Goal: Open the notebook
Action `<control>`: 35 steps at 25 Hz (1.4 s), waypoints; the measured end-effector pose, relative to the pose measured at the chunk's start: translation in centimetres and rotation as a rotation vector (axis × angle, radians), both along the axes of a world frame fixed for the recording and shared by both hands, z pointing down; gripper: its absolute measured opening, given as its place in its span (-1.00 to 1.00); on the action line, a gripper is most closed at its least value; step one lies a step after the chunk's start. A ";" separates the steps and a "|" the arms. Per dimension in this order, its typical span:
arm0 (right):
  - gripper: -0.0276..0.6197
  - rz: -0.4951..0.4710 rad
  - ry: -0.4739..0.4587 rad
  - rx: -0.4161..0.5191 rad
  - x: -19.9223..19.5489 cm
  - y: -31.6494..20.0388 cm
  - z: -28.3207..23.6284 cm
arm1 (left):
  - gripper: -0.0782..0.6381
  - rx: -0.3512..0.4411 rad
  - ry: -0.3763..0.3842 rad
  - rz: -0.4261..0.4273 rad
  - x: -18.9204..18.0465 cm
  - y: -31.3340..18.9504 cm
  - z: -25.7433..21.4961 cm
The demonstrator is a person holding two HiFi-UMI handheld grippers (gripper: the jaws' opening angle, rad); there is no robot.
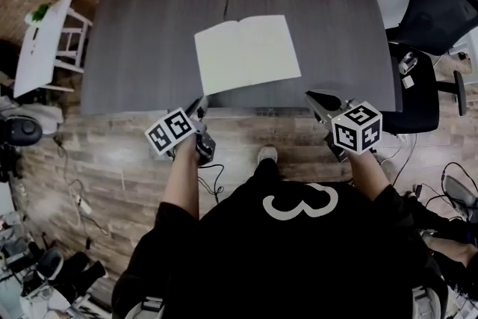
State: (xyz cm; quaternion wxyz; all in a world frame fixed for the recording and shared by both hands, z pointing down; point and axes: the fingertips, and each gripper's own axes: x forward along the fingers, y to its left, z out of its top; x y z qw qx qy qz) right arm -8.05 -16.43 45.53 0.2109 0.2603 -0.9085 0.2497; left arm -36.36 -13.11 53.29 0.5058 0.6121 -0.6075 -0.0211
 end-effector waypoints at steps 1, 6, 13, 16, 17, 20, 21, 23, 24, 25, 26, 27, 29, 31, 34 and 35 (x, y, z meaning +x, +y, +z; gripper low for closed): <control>-0.91 0.000 -0.034 -0.003 0.0 0.2 -0.8 | -0.48 0.010 -0.004 0.007 0.4 0.4 -0.7; -0.91 -0.037 -0.164 0.036 0.3 2.2 -5.3 | -0.49 0.104 -0.052 0.076 4.3 2.5 -5.1; -0.91 -0.140 -0.277 0.205 0.4 7.0 -13.1 | -0.56 0.341 -0.124 0.290 12.9 5.1 -14.5; -0.91 -0.140 -0.319 0.218 1.4 8.8 -15.1 | -0.57 0.432 -0.136 0.392 16.9 7.2 -18.3; -0.91 -0.142 -0.331 0.218 1.7 9.5 -15.6 | -0.59 0.461 -0.139 0.423 18.2 8.1 -19.5; -0.91 -0.160 -0.380 0.217 2.4 11.9 -17.2 | -0.64 0.549 -0.131 0.499 21.8 10.8 -22.9; -0.91 -0.169 -0.396 0.220 2.6 12.7 -17.8 | -0.66 0.575 -0.130 0.519 22.8 11.5 -23.8; -0.91 -0.188 -0.423 0.228 3.0 14.2 -18.9 | -0.77 0.621 -0.140 0.554 24.4 12.9 -25.4; -0.91 -0.197 -0.438 0.227 3.2 14.9 -19.3 | -0.78 0.640 -0.153 0.570 25.1 13.5 -26.0; -0.91 -0.205 -0.454 0.222 3.4 15.6 -19.7 | -0.77 0.656 -0.171 0.585 25.8 14.2 -26.5; -0.91 -0.213 -0.469 0.216 3.6 16.3 -19.9 | -0.75 0.670 -0.194 0.597 26.3 14.8 -27.0; -0.91 -0.220 -0.483 0.213 3.7 17.0 -20.2 | -0.74 0.683 -0.220 0.606 26.8 15.4 -27.4; -0.91 -0.236 -0.499 0.225 4.0 18.5 -20.8 | -0.74 0.704 -0.259 0.608 27.6 16.3 -28.0; -0.91 -0.247 -0.500 0.239 4.3 19.6 -21.1 | -0.74 0.714 -0.271 0.603 28.1 16.8 -28.2; -0.91 -0.245 -0.489 0.253 4.5 20.0 -21.4 | -0.74 0.717 -0.279 0.609 28.4 17.2 -28.5; -0.91 -0.240 -0.479 0.261 4.6 20.0 -21.5 | -0.74 0.721 -0.286 0.611 28.4 17.3 -28.7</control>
